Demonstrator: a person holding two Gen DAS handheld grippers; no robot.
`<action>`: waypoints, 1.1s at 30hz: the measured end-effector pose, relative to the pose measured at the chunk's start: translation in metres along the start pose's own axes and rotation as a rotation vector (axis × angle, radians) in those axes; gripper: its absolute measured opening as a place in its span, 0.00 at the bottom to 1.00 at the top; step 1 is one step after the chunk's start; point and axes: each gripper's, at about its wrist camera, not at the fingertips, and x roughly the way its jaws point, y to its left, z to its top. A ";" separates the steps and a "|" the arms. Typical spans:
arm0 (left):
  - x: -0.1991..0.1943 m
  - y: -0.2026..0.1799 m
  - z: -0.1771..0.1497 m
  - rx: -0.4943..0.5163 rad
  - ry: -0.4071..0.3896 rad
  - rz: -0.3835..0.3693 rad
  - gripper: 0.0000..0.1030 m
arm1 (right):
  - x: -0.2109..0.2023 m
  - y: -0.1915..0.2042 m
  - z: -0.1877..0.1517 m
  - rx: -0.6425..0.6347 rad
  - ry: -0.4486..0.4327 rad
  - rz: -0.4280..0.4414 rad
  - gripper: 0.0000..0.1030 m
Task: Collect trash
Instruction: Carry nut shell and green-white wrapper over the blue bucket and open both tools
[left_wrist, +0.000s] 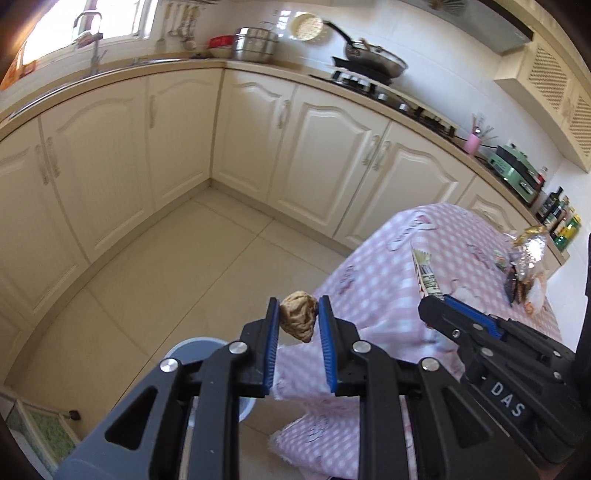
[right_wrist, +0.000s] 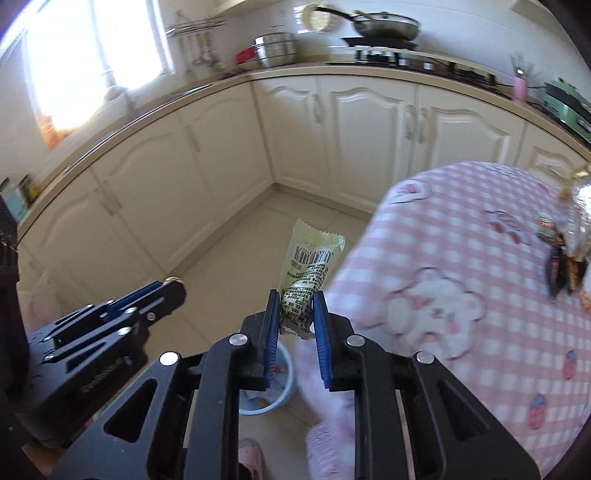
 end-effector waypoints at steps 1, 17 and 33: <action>-0.001 0.014 -0.004 -0.015 0.008 0.019 0.20 | 0.007 0.012 -0.003 -0.011 0.014 0.024 0.16; 0.036 0.090 -0.022 -0.123 0.125 0.069 0.23 | 0.075 0.065 -0.024 -0.048 0.132 0.104 0.16; 0.031 0.108 -0.028 -0.145 0.118 0.143 0.46 | 0.094 0.079 -0.029 -0.056 0.174 0.118 0.16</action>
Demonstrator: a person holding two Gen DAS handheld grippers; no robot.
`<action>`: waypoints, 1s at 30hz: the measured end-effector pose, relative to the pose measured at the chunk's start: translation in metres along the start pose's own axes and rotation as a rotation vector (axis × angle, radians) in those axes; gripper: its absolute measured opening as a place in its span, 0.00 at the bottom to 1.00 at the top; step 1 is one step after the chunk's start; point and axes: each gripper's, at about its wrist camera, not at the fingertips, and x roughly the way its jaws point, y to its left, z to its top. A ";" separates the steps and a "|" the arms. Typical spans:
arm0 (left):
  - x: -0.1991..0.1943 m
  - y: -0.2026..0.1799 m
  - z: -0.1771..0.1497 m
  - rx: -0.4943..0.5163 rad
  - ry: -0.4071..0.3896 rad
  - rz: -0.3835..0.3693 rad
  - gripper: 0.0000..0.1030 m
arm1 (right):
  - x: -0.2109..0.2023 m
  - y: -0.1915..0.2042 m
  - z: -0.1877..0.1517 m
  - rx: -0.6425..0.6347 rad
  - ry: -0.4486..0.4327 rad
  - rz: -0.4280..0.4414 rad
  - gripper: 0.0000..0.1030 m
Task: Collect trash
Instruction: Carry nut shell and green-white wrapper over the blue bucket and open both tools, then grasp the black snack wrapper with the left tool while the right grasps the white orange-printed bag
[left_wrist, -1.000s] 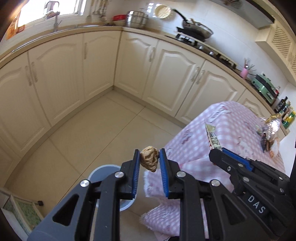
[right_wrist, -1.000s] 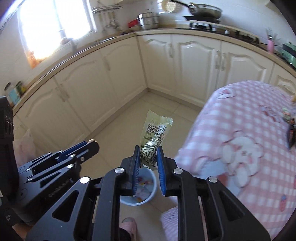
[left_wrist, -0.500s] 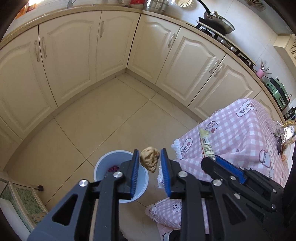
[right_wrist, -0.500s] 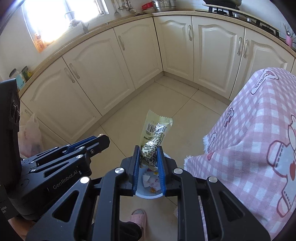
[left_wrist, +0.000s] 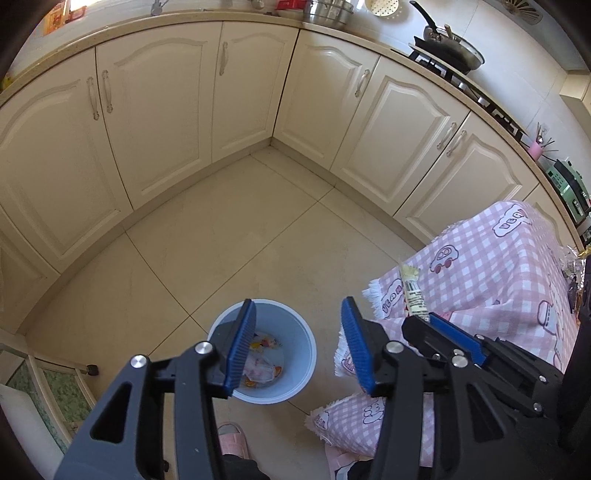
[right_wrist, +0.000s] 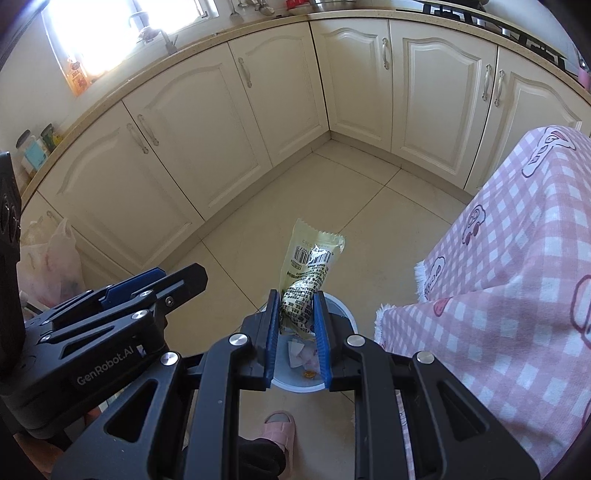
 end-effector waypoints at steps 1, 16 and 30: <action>-0.001 0.003 0.000 -0.006 0.000 0.002 0.46 | 0.001 0.002 0.000 -0.002 0.002 0.005 0.16; -0.031 0.035 0.008 -0.068 -0.061 0.047 0.46 | 0.010 0.029 0.013 -0.034 -0.057 0.057 0.24; -0.064 -0.022 0.003 0.015 -0.097 -0.002 0.48 | -0.064 -0.019 0.003 0.012 -0.193 -0.017 0.43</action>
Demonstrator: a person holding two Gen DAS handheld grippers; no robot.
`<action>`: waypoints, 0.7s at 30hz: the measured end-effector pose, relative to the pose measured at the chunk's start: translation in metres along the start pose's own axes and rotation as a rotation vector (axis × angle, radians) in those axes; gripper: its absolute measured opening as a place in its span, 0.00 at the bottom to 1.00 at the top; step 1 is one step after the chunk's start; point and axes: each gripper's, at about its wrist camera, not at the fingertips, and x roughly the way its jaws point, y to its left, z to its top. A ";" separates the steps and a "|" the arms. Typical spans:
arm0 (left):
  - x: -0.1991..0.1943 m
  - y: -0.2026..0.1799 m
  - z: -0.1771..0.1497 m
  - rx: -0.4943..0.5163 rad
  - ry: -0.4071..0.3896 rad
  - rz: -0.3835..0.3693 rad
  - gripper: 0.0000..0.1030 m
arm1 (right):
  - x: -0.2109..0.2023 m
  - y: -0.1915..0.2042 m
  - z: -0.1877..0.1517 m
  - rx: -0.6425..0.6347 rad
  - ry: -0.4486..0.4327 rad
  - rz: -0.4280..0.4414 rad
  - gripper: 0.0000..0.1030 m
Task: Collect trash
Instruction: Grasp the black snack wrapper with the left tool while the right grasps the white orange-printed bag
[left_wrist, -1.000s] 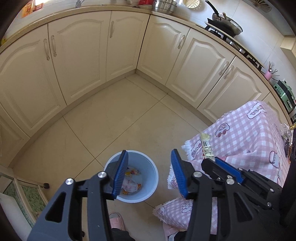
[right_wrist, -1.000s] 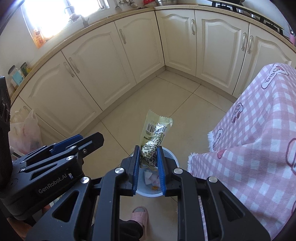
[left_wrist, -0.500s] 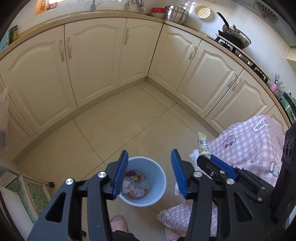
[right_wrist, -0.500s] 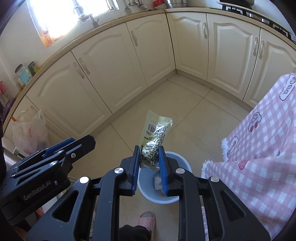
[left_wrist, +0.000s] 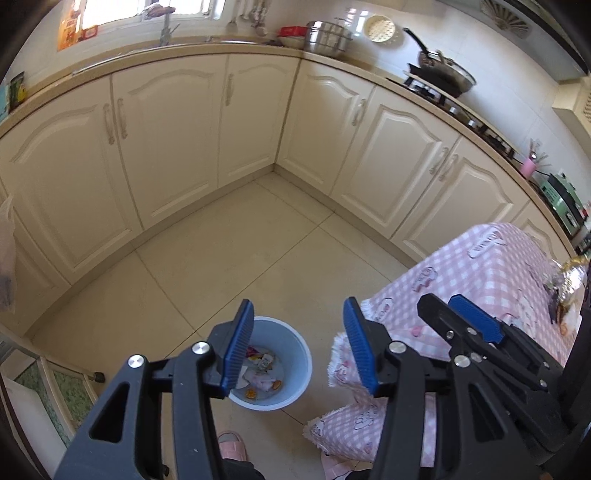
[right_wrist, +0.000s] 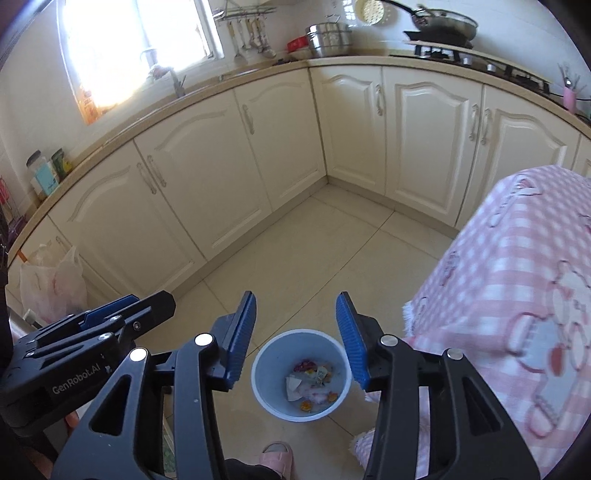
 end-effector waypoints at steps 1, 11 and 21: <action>-0.002 -0.008 -0.001 0.011 -0.003 -0.009 0.48 | -0.012 -0.010 0.000 0.013 -0.015 -0.009 0.43; -0.025 -0.141 -0.016 0.205 -0.025 -0.155 0.51 | -0.111 -0.102 -0.005 0.127 -0.161 -0.158 0.46; -0.014 -0.288 -0.037 0.369 0.014 -0.324 0.54 | -0.197 -0.237 -0.036 0.343 -0.290 -0.399 0.65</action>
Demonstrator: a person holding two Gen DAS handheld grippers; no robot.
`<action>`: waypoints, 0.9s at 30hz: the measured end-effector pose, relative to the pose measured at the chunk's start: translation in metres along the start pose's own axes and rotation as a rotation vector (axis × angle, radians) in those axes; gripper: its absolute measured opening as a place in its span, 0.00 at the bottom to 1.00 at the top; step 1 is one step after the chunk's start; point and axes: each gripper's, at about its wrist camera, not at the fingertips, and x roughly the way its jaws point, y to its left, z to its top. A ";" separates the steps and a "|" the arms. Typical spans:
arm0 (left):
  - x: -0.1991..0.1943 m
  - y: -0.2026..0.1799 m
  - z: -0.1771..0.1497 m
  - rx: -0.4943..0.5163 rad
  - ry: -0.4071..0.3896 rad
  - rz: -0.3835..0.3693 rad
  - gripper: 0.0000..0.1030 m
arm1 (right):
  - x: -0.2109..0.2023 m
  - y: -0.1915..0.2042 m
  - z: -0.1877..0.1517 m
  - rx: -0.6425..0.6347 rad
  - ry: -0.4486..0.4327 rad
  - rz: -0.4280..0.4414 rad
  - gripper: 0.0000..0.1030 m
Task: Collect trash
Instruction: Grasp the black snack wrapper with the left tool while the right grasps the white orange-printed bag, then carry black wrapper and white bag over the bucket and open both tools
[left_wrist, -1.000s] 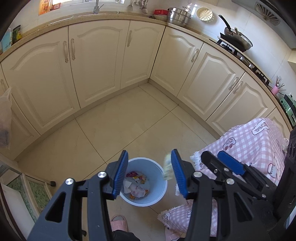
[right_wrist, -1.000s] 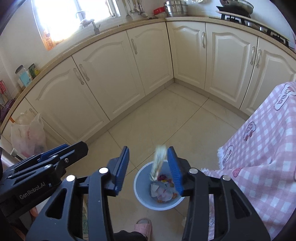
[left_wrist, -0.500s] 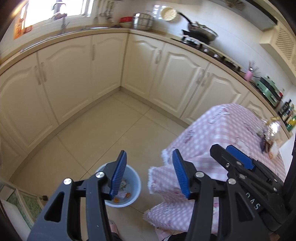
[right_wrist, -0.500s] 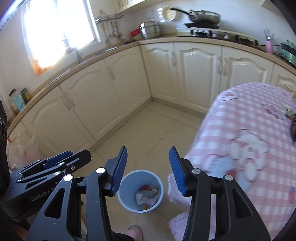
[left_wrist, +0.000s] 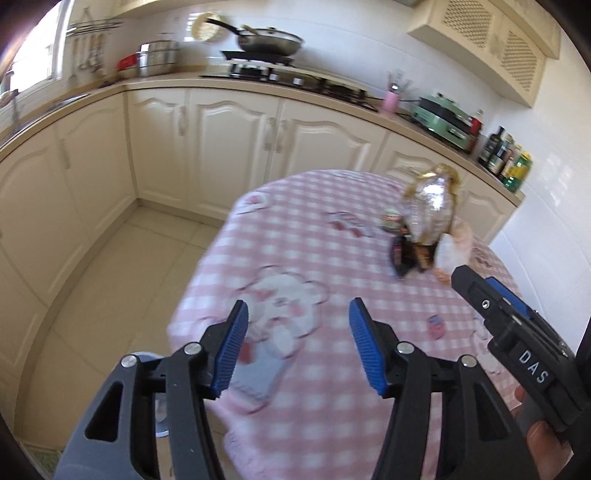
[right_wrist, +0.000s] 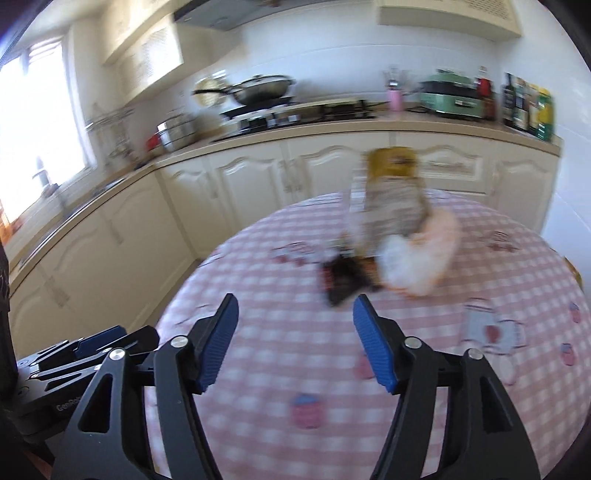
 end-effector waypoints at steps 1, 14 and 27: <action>0.011 -0.014 0.004 0.013 0.006 -0.027 0.54 | 0.001 -0.017 0.002 0.028 -0.002 -0.023 0.65; 0.125 -0.086 0.029 0.052 0.120 -0.075 0.54 | 0.047 -0.126 0.025 0.252 0.039 -0.034 0.66; 0.142 -0.093 0.037 0.058 0.077 -0.096 0.08 | 0.081 -0.129 0.030 0.255 0.123 0.070 0.30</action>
